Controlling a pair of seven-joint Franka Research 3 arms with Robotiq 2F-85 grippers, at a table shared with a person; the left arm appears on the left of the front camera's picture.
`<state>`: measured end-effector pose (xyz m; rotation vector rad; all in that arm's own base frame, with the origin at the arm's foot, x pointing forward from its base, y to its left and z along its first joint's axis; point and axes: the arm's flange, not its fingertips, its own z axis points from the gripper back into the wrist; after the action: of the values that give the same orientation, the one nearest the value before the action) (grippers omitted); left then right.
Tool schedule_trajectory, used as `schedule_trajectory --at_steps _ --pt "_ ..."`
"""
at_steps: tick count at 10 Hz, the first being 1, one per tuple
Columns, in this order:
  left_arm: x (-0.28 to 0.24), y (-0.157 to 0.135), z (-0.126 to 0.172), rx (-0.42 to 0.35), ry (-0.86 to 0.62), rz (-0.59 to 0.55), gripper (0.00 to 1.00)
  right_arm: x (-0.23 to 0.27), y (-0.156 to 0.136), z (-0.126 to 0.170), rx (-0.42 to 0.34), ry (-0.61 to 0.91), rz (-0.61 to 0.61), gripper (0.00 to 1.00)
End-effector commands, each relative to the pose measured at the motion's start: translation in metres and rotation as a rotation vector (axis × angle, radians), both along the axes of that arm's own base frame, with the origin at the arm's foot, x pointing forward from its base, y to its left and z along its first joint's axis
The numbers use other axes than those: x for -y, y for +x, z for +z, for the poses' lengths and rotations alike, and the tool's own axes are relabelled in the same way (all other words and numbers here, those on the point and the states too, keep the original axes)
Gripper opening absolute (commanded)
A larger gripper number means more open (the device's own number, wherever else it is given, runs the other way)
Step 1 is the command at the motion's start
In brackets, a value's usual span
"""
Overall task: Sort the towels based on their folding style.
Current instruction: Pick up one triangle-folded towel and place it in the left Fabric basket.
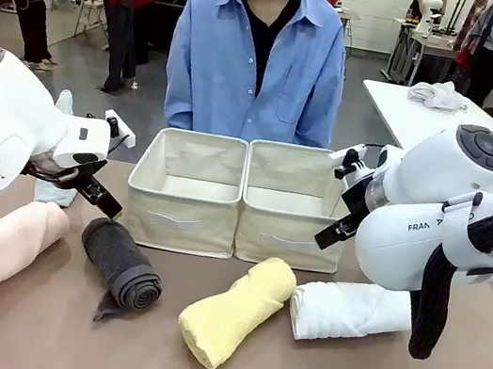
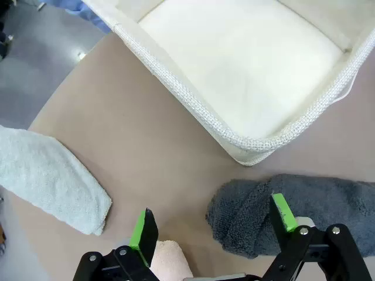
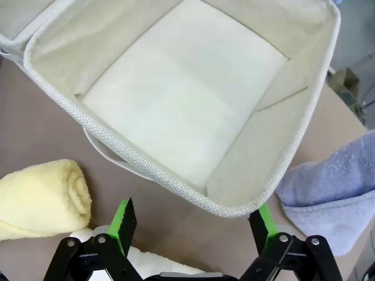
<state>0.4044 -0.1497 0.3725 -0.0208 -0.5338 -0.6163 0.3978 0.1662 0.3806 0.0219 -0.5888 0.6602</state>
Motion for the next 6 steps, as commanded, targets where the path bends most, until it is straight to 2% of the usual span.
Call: schedule_trajectory --at_steps 1,6 --pt "0.0 -0.0001 -0.0001 0.001 0.0 0.0 1.0 -0.0004 0.0003 0.0014 0.003 0.001 0.001 1.0" --pt "0.0 -0.0001 -0.0001 0.001 0.0 0.0 1.0 -0.0004 0.0003 0.0014 0.003 0.001 0.001 1.0"
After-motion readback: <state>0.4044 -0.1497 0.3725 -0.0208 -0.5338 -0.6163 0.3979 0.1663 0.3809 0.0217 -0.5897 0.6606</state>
